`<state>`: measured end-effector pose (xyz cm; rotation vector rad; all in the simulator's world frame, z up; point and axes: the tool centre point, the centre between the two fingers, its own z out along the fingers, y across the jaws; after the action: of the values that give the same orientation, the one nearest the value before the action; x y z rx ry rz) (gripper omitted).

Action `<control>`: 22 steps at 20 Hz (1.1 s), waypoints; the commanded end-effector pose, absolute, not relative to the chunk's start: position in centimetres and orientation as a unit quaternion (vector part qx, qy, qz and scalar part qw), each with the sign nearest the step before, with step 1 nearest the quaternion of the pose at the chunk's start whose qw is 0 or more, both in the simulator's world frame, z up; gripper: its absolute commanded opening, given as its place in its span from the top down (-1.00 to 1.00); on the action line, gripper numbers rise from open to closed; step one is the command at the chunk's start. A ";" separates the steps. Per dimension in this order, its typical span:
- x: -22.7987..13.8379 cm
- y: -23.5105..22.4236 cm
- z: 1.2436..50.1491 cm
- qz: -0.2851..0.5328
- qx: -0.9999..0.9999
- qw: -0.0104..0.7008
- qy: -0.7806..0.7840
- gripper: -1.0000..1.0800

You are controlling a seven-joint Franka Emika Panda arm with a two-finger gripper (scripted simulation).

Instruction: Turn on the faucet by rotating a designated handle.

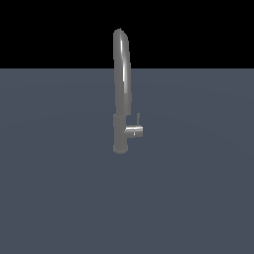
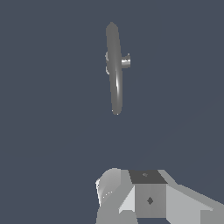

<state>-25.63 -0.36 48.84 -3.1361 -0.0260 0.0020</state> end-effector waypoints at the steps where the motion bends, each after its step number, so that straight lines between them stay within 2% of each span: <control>1: -25.6 -0.4 48.8 0.001 -1.000 0.003 -0.008 1.00; 12: -24.0 -0.3 48.5 0.021 -1.000 0.020 0.011 1.00; 22: -19.7 -0.3 47.3 0.076 -0.993 0.069 0.062 1.00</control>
<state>-20.49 -0.29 47.54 -3.0103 0.1579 0.1982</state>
